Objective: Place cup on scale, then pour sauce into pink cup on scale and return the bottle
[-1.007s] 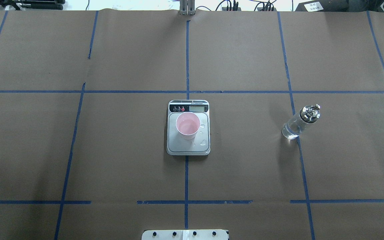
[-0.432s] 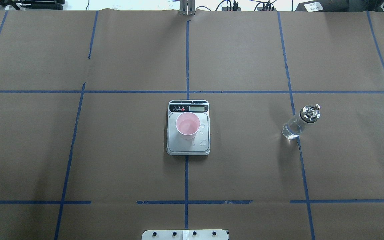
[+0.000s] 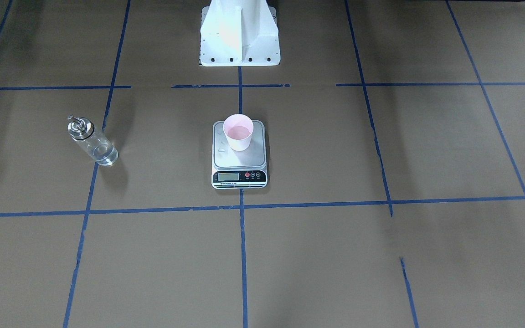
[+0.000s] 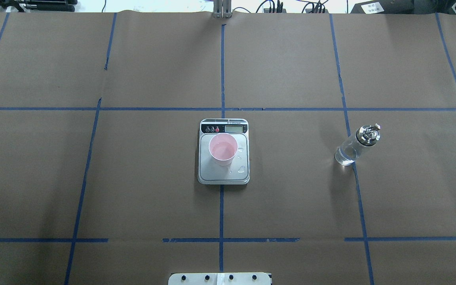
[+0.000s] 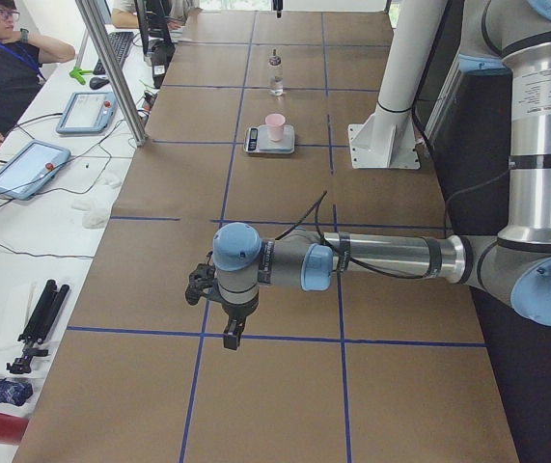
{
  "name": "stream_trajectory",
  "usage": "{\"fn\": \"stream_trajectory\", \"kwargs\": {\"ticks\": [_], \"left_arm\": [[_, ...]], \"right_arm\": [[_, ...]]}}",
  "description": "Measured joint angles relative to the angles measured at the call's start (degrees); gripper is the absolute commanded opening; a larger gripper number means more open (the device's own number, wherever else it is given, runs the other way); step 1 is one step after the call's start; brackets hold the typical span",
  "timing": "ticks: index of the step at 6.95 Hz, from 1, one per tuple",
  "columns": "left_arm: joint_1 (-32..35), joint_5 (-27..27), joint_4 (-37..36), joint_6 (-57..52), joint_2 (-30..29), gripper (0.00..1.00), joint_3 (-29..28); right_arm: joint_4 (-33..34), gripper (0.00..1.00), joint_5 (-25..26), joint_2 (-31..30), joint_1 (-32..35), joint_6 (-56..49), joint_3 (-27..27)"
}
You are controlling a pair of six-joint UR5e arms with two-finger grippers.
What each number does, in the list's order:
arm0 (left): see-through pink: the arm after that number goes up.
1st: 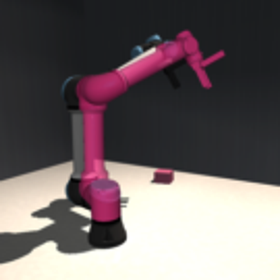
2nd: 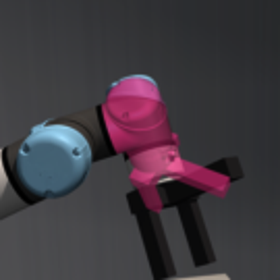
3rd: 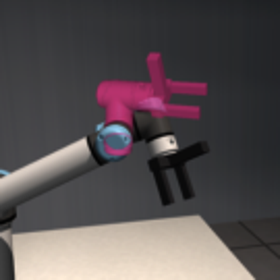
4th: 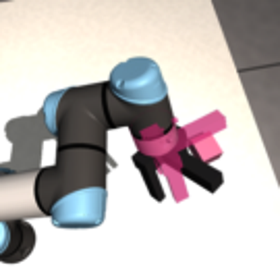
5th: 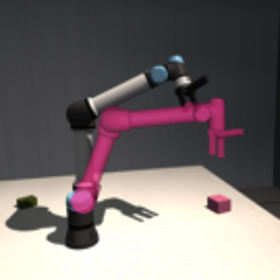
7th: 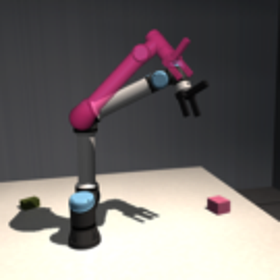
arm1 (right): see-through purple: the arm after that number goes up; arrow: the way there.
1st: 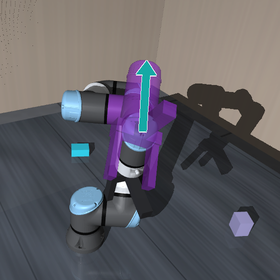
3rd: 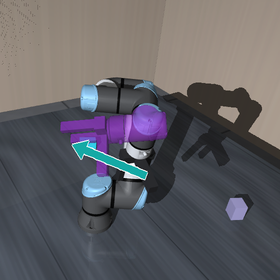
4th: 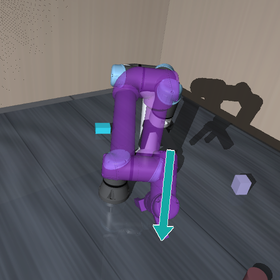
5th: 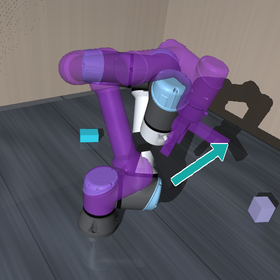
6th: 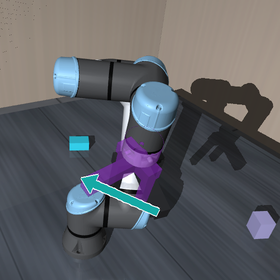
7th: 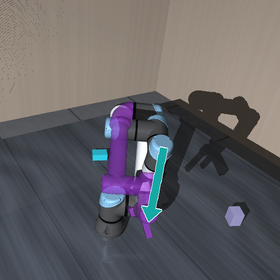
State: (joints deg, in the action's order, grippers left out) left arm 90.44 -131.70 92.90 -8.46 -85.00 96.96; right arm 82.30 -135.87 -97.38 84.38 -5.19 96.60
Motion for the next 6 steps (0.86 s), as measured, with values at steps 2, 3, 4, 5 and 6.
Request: {"fn": "stream_trajectory", "kwargs": {"ticks": [2,3,4,5,6], "left_arm": [[0.0,-0.3,0.0,-0.1,0.1,1.00,0.1],[0.0,-0.4,0.0,-0.1,0.2,1.00,0.1],[0.0,-0.4,0.1,-0.1,0.2,1.00,0.1],[0.0,-0.5,0.1,-0.1,0.2,1.00,0.1],[0.0,-0.5,0.1,-0.1,0.2,1.00,0.1]], "right_arm": [[0.0,1.00,0.2,0.0,0.0,0.0,-0.1],[0.0,1.00,0.3,-0.1,0.0,0.0,-0.3],[0.0,1.00,0.5,-0.2,0.0,0.0,-0.4],[0.0,1.00,0.9,-0.2,0.0,0.0,-0.4],[0.1,1.00,1.1,-0.2,0.0,0.0,-0.4]]}}
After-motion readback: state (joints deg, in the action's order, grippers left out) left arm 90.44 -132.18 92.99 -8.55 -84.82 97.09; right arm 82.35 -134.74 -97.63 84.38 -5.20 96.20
